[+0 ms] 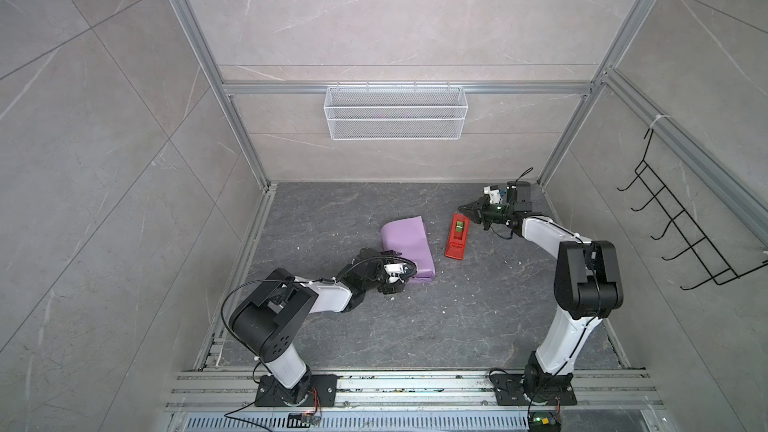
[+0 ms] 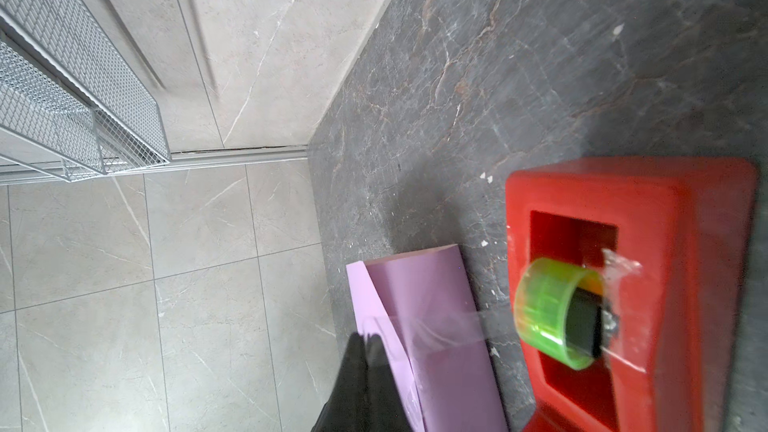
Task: Wrap the gift box in paper
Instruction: 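Pinch the clear tape end at the dispenser with the right gripper, then pull the tape strip off the dispenser with the right gripper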
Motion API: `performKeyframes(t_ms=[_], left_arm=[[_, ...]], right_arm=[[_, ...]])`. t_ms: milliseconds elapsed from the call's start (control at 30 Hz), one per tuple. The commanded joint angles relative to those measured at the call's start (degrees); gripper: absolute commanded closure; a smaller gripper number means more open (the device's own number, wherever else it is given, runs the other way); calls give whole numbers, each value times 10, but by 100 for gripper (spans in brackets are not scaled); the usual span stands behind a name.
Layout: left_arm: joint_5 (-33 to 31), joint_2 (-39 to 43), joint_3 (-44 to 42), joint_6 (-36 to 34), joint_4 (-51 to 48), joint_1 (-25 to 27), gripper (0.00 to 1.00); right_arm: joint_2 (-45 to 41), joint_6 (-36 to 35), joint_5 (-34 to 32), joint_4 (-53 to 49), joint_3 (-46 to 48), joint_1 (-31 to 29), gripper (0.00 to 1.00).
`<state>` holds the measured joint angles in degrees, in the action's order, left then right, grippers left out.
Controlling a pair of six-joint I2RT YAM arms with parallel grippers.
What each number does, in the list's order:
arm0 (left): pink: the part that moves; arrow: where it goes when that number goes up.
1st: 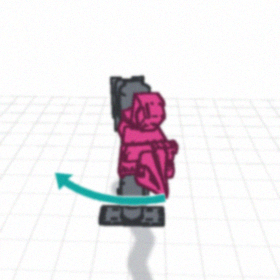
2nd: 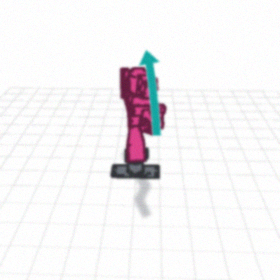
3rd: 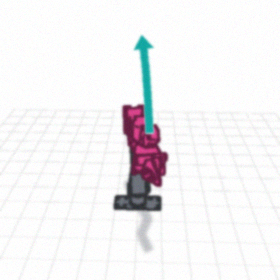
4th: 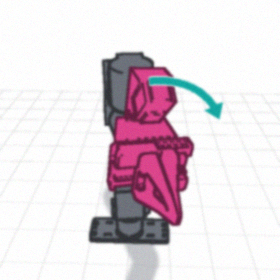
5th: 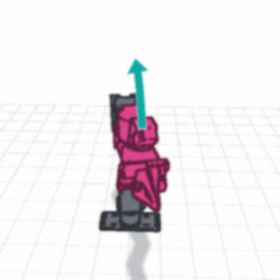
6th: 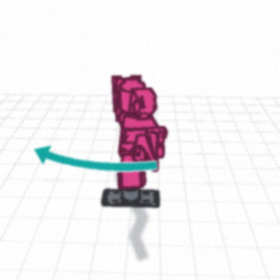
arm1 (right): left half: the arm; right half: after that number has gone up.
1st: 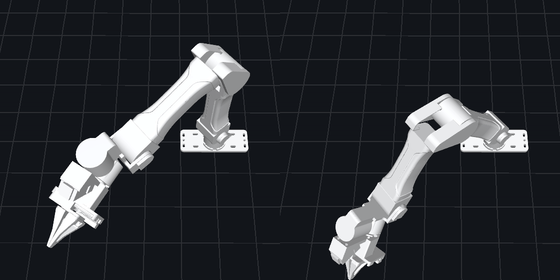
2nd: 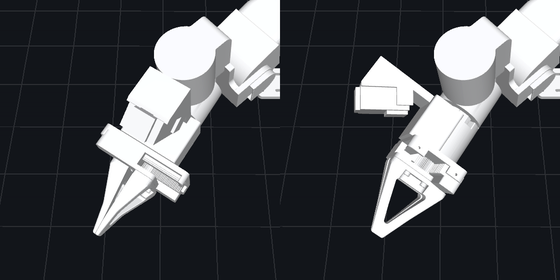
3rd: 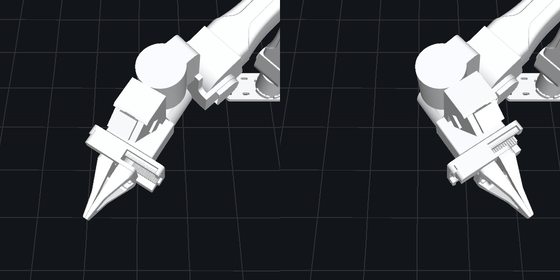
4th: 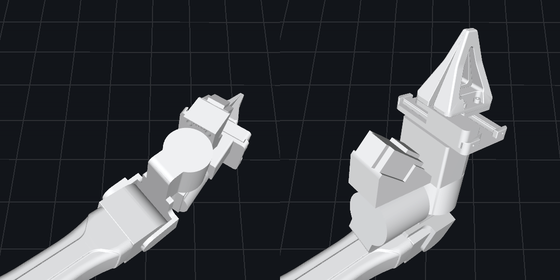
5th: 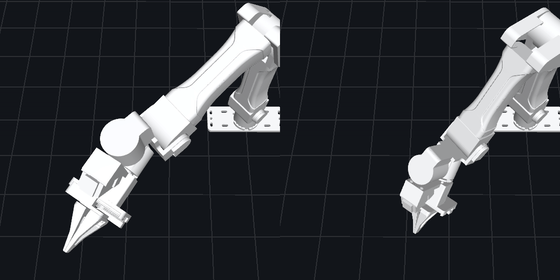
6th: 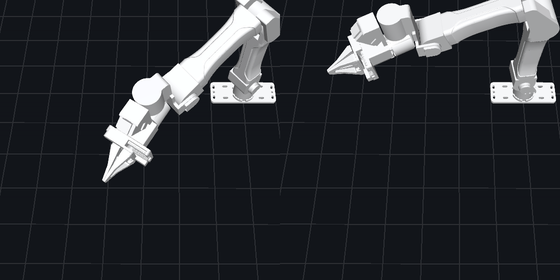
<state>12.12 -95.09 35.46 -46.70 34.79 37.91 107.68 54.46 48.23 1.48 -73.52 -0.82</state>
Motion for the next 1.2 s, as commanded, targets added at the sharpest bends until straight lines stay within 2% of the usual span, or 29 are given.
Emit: performKeyframes(t_ms=[0, 600, 900, 1167], left_arm=[[5, -7, 12, 15, -30, -4, 17], [4, -8, 12, 13, -31, -3, 17], [6, -12, 14, 14, -31, -3, 17], [6, -14, 14, 14, -31, -3, 17]], right_arm=[[-43, -1, 14, 25, 11, -8, 100], [-125, 23, -5, 107, 217, -40, 100], [-122, 27, -9, 151, 293, -45, 100], [-102, 28, -12, 177, 317, -52, 100]])
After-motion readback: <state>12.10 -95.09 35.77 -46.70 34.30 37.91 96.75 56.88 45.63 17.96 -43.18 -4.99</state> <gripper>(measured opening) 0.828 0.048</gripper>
